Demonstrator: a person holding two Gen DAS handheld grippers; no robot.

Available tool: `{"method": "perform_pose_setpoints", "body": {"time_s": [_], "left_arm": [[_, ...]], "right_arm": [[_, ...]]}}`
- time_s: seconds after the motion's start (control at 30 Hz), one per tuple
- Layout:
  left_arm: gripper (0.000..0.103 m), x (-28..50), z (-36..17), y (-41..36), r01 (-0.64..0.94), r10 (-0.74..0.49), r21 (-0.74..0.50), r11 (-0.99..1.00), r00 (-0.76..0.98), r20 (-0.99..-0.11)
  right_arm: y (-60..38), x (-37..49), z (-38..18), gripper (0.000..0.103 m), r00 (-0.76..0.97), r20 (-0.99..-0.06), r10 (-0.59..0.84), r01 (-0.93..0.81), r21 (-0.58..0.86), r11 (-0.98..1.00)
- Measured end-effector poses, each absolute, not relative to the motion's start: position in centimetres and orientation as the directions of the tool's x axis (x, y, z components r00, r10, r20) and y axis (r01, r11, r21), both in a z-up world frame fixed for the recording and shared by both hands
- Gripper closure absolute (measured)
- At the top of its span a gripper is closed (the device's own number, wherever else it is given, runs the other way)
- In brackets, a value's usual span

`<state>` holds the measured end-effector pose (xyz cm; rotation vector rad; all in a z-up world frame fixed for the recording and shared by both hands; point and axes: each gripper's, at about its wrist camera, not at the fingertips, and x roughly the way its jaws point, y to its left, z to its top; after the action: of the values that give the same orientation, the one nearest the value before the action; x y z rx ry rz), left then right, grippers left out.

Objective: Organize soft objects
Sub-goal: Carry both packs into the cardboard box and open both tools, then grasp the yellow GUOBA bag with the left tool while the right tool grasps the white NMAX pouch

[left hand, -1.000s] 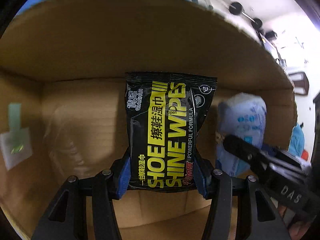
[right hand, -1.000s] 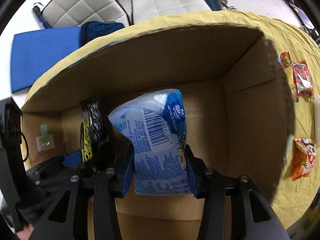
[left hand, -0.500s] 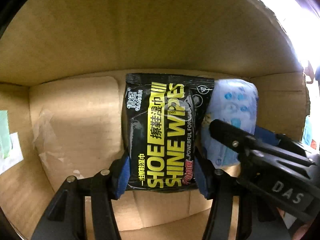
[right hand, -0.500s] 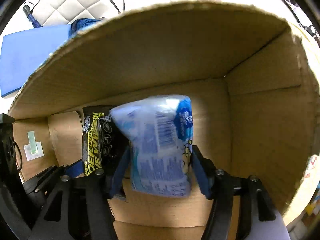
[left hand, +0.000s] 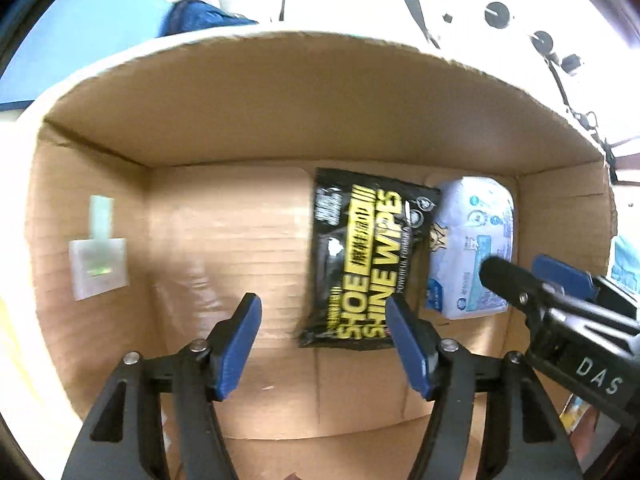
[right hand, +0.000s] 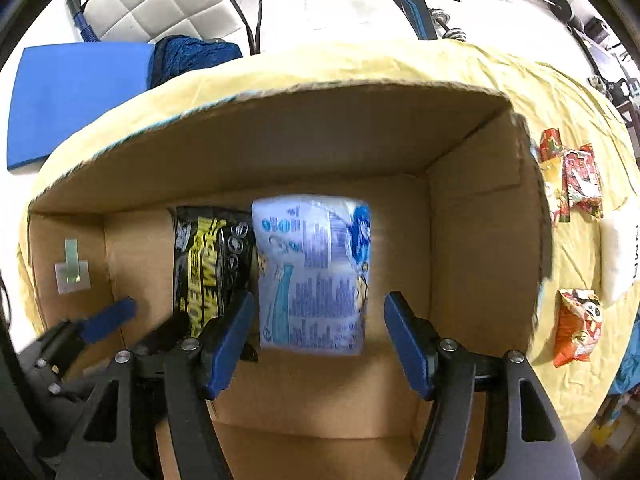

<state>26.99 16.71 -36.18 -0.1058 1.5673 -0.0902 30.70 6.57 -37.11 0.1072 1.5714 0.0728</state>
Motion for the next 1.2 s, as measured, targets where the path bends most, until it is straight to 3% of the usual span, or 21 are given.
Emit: {"method": "perform_pose_setpoints", "body": {"time_s": [0.2, 0.3, 0.37, 0.43, 0.87, 1.2], "left_arm": [[0.038, 25.0, -34.3, 18.5, -0.039, -0.084, -0.087, 0.995, 0.055, -0.995], [0.029, 24.2, -33.5, 20.2, -0.061, -0.085, -0.09, 0.994, 0.085, -0.993], [0.013, 23.3, -32.8, 20.7, -0.075, -0.079, -0.088, 0.993, 0.117, -0.99], [0.006, 22.3, -32.2, 21.2, -0.084, -0.065, -0.077, 0.994, 0.143, -0.988], [0.005, 19.2, -25.0, 21.5, -0.063, -0.048, -0.07, 0.996, 0.3, -0.953], [0.005, 14.8, -19.5, 20.4, -0.038, -0.06, -0.08, 0.996, 0.368, -0.928]], "right_arm": [[6.7, 29.0, -35.9, 0.028, 0.007, -0.993, 0.116, -0.015, 0.116, 0.993], [6.7, 27.7, -35.1, 0.024, 0.024, -0.994, 0.103, -0.037, 0.102, 0.994], [6.6, 26.9, -34.5, 0.011, 0.037, -0.995, 0.095, -0.045, 0.094, 0.995], [6.5, 26.0, -33.9, 0.006, 0.049, -0.994, 0.094, -0.053, 0.092, 0.994], [5.4, 19.7, -25.4, 0.004, 0.216, -0.974, 0.07, -0.071, 0.056, 0.996], [4.2, 14.3, -19.1, 0.004, 0.294, -0.948, 0.121, -0.072, 0.105, 0.992]]}}
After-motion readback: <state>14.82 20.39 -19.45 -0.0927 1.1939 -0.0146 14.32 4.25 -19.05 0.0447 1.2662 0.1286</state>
